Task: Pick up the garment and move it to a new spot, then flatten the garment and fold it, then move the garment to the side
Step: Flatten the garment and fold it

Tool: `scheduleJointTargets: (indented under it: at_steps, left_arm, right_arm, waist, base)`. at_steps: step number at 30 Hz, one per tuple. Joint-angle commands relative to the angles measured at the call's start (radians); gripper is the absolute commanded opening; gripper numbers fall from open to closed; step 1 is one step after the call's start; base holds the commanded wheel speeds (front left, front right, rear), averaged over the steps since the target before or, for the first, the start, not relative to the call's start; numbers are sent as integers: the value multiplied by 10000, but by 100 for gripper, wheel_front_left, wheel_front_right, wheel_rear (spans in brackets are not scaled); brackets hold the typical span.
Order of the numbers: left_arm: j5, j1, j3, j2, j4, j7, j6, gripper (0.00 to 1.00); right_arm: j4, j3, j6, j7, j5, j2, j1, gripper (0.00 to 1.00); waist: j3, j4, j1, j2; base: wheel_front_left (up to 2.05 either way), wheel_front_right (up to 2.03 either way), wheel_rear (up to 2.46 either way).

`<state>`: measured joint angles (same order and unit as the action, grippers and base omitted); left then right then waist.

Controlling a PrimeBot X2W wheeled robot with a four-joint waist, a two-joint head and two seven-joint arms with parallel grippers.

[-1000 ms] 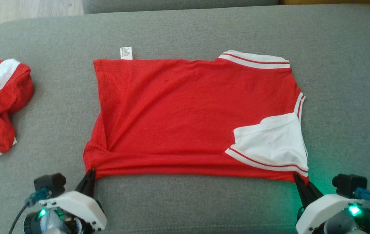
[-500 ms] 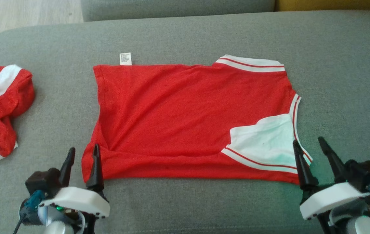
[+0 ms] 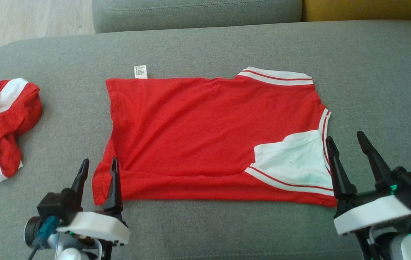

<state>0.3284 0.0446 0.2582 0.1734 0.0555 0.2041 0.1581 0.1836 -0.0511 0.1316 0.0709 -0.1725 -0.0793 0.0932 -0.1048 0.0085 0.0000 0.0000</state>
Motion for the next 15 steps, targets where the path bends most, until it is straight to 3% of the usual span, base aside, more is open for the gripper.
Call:
scheduleJointTargets:
  at_steps: [1, 8, 15]
  left_arm:
    - [-19, -318, -268, 158, -283, 4, 0, 100]
    - [54, -743, 8, 190, -55, -251, -296, 100]
    - [350, -2607, 36, 161, 835, -624, -853, 100]
  right_arm:
    - [411, -131, -9, 59, 49, -66, -235, 100]
    - [496, -47, -9, 161, -42, 9, -268, 100]
    - [593, -9, -9, 149, -77, 60, -624, 100]
  waist:
    - [-19, 20, 0, 0]
    - [-240, 61, 0, 0]
    - [-990, 48, 0, 0]
  base:
    - [0, 0, 0]
    - [0, 0, 0]
    - [0, 0, 0]
